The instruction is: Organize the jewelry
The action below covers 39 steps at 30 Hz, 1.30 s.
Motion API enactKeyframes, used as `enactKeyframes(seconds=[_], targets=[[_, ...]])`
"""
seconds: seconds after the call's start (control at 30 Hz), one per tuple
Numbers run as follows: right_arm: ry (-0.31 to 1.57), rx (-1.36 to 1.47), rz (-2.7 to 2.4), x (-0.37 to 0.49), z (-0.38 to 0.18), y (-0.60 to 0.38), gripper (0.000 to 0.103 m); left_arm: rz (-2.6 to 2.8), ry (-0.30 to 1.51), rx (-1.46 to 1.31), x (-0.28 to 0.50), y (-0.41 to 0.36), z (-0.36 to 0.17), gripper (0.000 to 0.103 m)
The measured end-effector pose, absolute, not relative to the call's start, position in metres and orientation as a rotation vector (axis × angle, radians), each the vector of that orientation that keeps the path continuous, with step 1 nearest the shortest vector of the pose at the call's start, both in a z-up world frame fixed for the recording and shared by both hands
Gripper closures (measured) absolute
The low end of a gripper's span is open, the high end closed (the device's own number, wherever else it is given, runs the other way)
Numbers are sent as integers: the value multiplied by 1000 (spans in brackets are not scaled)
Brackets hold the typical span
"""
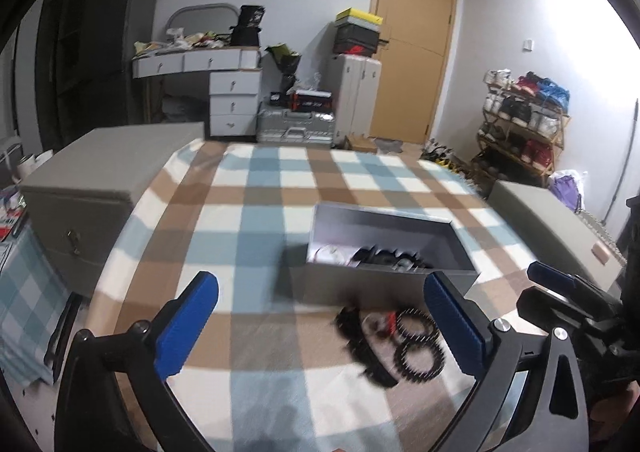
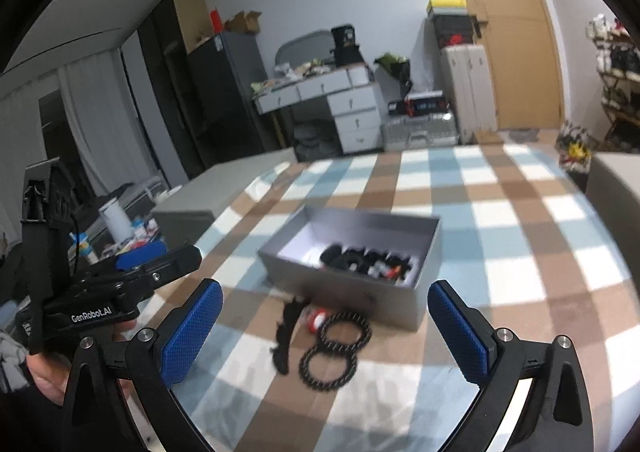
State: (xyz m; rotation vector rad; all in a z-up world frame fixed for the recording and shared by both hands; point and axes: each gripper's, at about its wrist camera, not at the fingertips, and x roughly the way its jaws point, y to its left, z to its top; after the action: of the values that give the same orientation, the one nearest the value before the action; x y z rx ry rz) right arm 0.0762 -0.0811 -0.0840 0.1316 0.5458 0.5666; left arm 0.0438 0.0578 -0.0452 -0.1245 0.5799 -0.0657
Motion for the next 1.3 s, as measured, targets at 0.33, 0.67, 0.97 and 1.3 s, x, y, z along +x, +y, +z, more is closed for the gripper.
enactKeyframes(seconds=[0.33,0.67,0.97,1.3], targets=[[636,96,683,82,-116,-48,11,11,666,-180,28,78,-79,3],[704,0,674,112,-135,-17,40,27,732,-223,23,91,-100,3],[800,-32,616,134,-148,-6,66,42,727,-185,28,90,-100,3],[803,-149,549,131,-152,4,86,43,749,-182,34,89,-101,3]])
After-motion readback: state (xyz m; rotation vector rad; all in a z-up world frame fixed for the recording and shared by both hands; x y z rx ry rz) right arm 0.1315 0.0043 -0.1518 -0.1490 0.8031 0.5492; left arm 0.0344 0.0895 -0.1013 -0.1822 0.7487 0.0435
